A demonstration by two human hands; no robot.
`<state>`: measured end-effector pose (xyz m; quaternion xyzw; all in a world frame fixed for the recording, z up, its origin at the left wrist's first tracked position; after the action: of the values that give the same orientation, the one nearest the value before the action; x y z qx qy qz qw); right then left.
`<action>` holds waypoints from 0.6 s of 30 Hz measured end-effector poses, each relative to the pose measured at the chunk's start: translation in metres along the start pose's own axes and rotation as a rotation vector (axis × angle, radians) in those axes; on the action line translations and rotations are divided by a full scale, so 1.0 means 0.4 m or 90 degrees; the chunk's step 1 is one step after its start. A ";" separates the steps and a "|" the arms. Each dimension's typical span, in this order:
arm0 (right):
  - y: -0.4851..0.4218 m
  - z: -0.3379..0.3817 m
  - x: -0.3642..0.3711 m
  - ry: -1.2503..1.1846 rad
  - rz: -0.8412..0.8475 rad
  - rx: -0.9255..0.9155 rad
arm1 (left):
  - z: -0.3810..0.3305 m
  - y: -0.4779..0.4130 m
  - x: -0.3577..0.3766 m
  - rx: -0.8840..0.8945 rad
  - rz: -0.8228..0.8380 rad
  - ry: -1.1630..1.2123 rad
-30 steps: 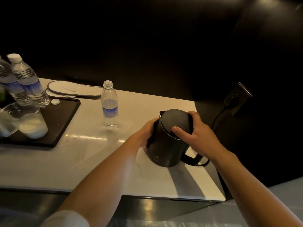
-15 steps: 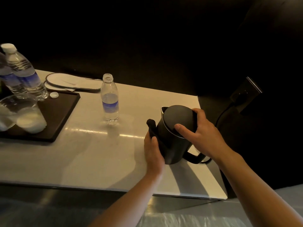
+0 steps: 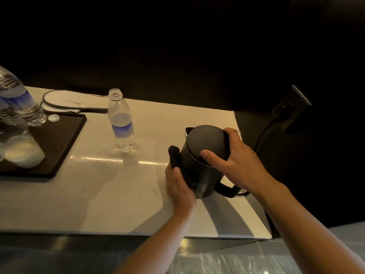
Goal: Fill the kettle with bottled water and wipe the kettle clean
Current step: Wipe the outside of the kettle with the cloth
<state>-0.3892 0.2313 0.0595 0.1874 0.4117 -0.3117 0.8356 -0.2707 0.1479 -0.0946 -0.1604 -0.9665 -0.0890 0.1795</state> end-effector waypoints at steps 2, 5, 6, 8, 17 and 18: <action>0.000 0.001 0.001 -0.004 0.003 -0.005 | 0.004 -0.051 0.003 -0.051 0.061 0.007; -0.002 0.002 0.001 0.001 0.002 -0.009 | 0.004 -0.131 0.016 -0.141 0.178 0.022; -0.002 0.003 0.001 0.002 0.002 -0.009 | 0.002 -0.153 0.023 -0.175 0.219 0.013; -0.002 0.005 0.002 0.002 0.002 -0.008 | -0.001 -0.187 0.036 -0.268 0.261 -0.026; 0.001 0.007 0.003 0.008 -0.015 -0.001 | -0.073 -0.235 0.120 -0.383 0.387 -0.318; 0.001 0.005 0.003 0.007 -0.016 0.000 | -0.078 -0.232 0.123 -0.380 0.389 -0.318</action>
<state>-0.3871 0.2298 0.0598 0.1844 0.4187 -0.3210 0.8292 -0.3361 0.0679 -0.0580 -0.4975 -0.8211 -0.2637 -0.0934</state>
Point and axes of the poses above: each hand's wrist, its own y-axis away from the middle knuckle, its own x-axis out of the palm, z = x × y, the point moved 7 cm from there along -y, towards the middle knuckle, and after that the axes turned 2 degrees about x, right-handed, at the moved point
